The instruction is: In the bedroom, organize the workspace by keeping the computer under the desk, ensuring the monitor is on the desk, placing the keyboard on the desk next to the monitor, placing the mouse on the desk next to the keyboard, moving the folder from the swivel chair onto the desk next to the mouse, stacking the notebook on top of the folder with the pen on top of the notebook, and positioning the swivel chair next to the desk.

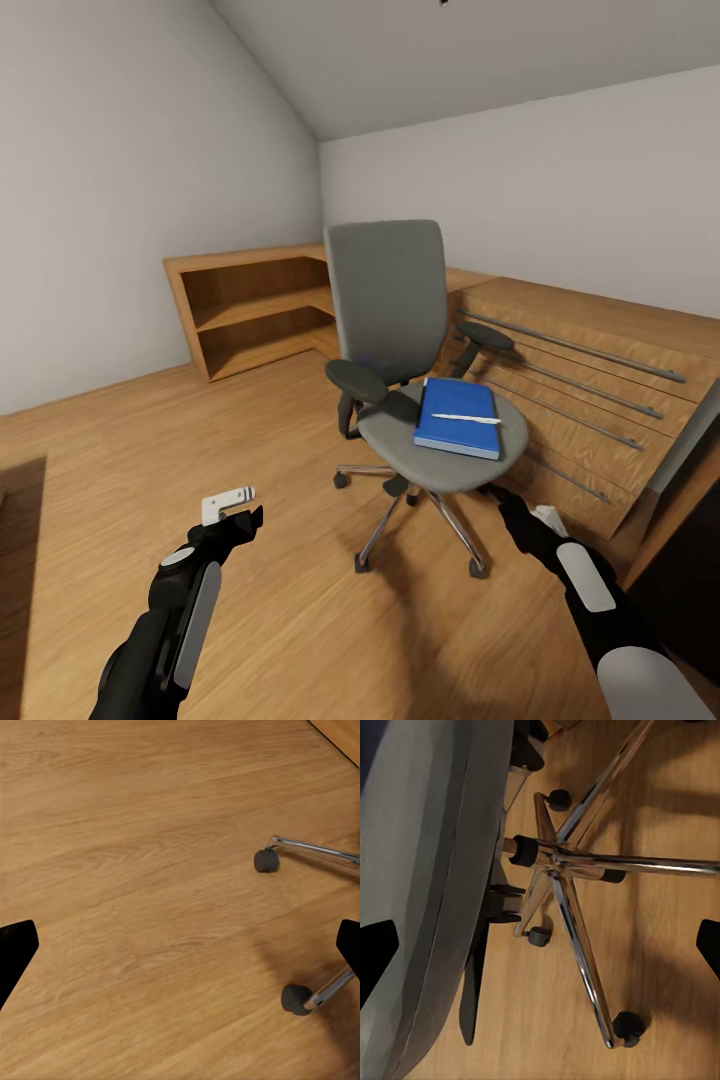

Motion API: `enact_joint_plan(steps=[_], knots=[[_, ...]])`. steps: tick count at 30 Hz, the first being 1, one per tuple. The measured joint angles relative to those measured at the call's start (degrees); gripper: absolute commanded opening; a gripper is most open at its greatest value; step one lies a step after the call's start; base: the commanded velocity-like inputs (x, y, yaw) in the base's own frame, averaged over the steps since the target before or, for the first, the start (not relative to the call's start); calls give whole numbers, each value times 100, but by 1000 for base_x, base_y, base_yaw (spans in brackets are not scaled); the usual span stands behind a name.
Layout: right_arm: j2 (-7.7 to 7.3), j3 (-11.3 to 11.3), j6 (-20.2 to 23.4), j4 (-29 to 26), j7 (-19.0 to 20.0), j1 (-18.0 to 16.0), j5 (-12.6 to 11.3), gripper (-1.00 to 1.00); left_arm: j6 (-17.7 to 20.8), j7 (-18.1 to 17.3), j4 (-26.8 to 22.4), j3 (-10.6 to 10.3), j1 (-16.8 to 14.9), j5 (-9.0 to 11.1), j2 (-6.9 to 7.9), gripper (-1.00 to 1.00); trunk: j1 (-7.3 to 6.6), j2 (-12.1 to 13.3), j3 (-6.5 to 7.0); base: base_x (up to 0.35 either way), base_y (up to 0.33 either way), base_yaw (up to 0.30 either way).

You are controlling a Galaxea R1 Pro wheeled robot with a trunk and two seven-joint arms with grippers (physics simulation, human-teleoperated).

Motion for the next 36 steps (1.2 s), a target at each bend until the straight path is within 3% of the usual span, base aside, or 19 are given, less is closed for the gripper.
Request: enact_joint_plan(steps=[10,24,36], knots=[[5,9,21,5,48,0,5,100,0,0,0,0,1,0,0,100,-1,0,0,24,0,0],[26,214,245,25,110,0,-3,100,0,0,0,0,1,0,0,100,0,0,0,12,0,0],[42,242,249,27,111,0,2,100,0,0,0,0,1,0,0,100,3,0,0,-242,0,0]])
